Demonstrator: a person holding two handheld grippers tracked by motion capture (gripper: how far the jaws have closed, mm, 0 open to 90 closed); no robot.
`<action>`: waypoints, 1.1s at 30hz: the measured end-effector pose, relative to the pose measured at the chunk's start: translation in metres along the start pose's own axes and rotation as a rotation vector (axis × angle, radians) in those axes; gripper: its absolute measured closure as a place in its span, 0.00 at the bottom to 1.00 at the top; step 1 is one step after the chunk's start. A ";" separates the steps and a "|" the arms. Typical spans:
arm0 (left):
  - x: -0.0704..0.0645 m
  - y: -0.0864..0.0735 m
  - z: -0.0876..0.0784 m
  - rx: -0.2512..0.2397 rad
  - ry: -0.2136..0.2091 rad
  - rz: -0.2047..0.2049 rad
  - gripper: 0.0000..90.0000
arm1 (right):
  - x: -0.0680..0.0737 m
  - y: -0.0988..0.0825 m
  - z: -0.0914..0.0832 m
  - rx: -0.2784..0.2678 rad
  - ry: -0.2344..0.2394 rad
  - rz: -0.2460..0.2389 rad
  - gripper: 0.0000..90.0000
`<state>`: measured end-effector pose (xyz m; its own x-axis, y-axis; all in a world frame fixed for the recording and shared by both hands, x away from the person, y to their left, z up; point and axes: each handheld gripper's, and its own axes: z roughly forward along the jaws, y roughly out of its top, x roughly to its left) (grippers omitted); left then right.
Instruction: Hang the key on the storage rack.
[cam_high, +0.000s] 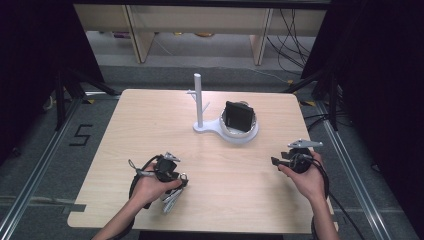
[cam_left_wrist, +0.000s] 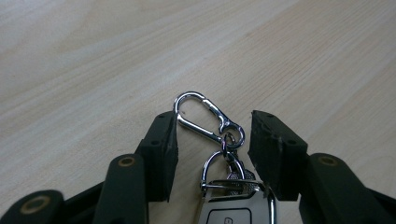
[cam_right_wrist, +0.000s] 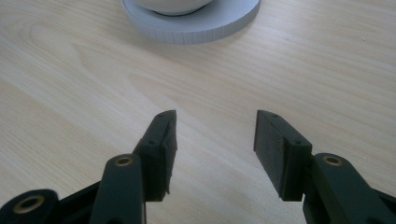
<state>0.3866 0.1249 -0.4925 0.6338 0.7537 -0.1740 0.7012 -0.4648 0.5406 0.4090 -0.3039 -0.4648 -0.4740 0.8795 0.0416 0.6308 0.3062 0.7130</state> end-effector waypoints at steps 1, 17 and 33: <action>-0.001 -0.001 0.001 0.006 0.002 0.009 0.56 | -0.002 0.000 0.002 -0.013 0.002 -0.030 0.56; -0.005 -0.001 0.002 0.038 0.092 0.124 0.82 | 0.000 0.000 0.003 0.012 0.034 -0.030 0.56; -0.004 0.001 0.002 0.053 0.089 0.184 0.92 | 0.003 -0.003 0.006 0.010 0.017 -0.027 0.55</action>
<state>0.3853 0.1201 -0.4925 0.7228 0.6911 -0.0020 0.5944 -0.6203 0.5117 0.4096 -0.3000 -0.4707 -0.5012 0.8647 0.0348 0.6240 0.3332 0.7069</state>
